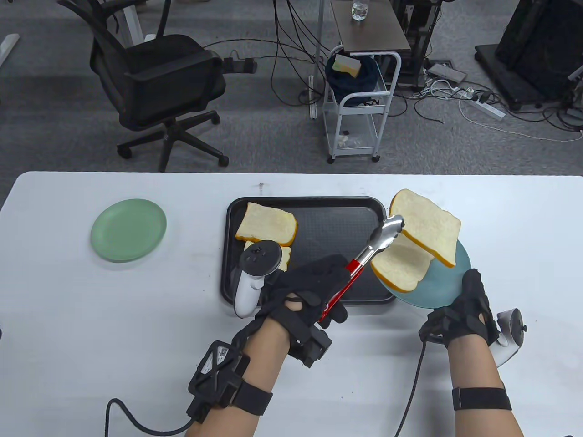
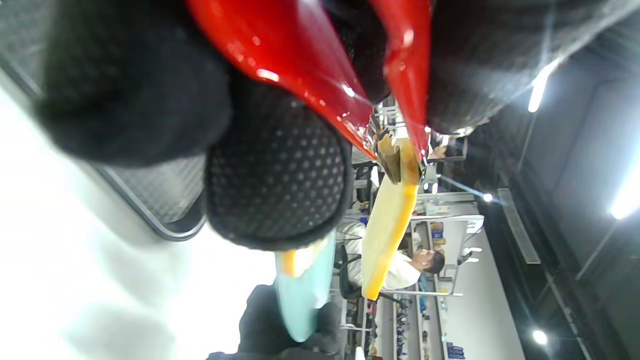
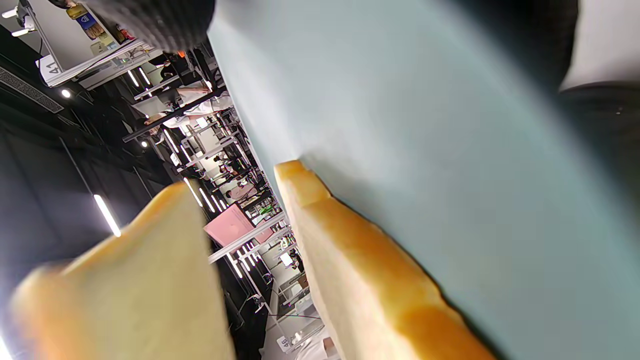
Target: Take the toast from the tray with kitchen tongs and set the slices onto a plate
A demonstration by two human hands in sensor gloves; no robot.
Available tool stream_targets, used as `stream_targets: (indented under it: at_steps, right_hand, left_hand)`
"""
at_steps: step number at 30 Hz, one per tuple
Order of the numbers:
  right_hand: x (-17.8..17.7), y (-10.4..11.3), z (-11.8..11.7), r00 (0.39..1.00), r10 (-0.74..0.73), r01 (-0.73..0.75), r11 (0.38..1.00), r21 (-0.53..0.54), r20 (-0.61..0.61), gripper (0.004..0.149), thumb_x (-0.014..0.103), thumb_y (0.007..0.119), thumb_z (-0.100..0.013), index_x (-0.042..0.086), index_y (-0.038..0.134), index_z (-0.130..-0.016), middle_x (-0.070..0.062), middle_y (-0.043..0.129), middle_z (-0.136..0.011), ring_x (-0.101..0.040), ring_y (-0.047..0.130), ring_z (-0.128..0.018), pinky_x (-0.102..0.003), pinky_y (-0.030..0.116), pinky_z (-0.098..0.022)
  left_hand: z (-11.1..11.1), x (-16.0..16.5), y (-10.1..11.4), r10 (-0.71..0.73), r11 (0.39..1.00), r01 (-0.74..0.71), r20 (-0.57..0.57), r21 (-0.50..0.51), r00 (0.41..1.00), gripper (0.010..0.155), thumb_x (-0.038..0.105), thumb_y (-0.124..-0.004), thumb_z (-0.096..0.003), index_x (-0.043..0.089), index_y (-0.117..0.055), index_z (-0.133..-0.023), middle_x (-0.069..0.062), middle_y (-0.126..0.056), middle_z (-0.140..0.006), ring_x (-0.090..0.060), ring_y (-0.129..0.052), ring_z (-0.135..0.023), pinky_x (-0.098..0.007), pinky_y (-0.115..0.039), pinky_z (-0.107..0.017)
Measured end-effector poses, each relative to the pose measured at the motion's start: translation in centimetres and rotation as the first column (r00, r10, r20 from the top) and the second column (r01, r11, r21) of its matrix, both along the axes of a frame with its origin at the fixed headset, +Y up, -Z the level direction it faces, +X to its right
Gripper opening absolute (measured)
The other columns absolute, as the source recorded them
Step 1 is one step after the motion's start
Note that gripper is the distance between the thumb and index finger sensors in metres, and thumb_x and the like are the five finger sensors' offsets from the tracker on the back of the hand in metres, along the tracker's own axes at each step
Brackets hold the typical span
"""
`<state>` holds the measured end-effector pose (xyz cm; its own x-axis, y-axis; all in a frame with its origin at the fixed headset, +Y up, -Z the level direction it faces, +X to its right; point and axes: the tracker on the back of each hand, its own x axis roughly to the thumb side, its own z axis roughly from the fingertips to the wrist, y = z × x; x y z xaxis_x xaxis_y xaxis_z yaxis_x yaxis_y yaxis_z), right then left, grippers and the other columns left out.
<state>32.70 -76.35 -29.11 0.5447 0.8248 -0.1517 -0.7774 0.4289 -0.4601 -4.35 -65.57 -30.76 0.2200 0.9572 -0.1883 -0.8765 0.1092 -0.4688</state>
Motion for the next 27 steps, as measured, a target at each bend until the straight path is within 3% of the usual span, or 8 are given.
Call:
stream_targets:
  at_steps: [6,13,18,20,27]
  right_hand:
    - [0.1,-0.1,0.0,1.000,-0.010,0.010,1.000,-0.007,0.002,0.050,0.052,0.057,-0.050,0.023,0.050,-0.090,-0.016,0.082,-0.079,-0.030,0.104,-0.048,-0.050,0.085,-0.041]
    - [0.2,-0.4,0.0,1.000,-0.005,0.005,1.000,-0.020,0.010,0.050,0.052,0.057,-0.050,0.023,0.050,-0.090,-0.016,0.082,-0.079,-0.030,0.104,-0.048,-0.050,0.085,-0.041]
    - [0.3,-0.4,0.0,1.000,0.008,-0.008,1.000,-0.018,0.007,0.049,0.052,0.057,-0.051,0.023,0.050,-0.090,-0.016,0.083,-0.079,-0.031,0.104,-0.047,-0.050,0.085,-0.041]
    - [0.3,-0.4,0.0,1.000,0.025,-0.025,1.000,-0.019,0.014,0.049,0.052,0.057,-0.051,0.023,0.050,-0.090,-0.016,0.082,-0.079,-0.031,0.104,-0.048,-0.050,0.085,-0.041]
    - [0.5,-0.5,0.0,1.000,-0.004,0.004,1.000,-0.020,0.022,0.049,0.052,0.057,-0.050,0.023,0.050,-0.090,-0.016,0.083,-0.079,-0.030,0.104,-0.047,-0.050,0.086,-0.041]
  left_hand:
    - [-0.1,0.9,-2.7,-0.022,0.999,0.023,0.033,-0.043,0.999,0.060,0.050,-0.087,-0.0452,0.025,-0.069,-0.097,-0.013,-0.100,-0.080,-0.023,-0.116,-0.033,-0.038,-0.099,-0.018]
    - [0.1,0.8,-3.1,-0.063,0.997,0.066,0.072,-0.048,0.995,0.060,0.049,-0.088,-0.0446,0.025,-0.071,-0.096,-0.015,-0.100,-0.079,-0.025,-0.116,-0.032,-0.039,-0.098,-0.017]
    - [0.5,0.2,-2.6,-0.112,0.993,0.115,0.087,-0.025,0.990,0.060,0.050,-0.089,-0.0439,0.024,-0.072,-0.096,-0.014,-0.100,-0.081,-0.026,-0.116,-0.034,-0.040,-0.098,-0.018]
    - [0.7,-0.2,-2.2,-0.108,0.994,0.110,0.079,-0.013,0.991,0.069,0.059,-0.090,-0.0406,0.024,-0.072,-0.097,-0.014,-0.097,-0.086,-0.027,-0.115,-0.038,-0.040,-0.098,-0.021]
    - [1.0,-3.4,1.2,-0.137,0.989,0.138,-0.017,0.061,0.990,0.074,0.063,-0.091,-0.0385,0.025,-0.069,-0.098,-0.013,-0.093,-0.092,-0.028,-0.115,-0.042,-0.039,-0.097,-0.023]
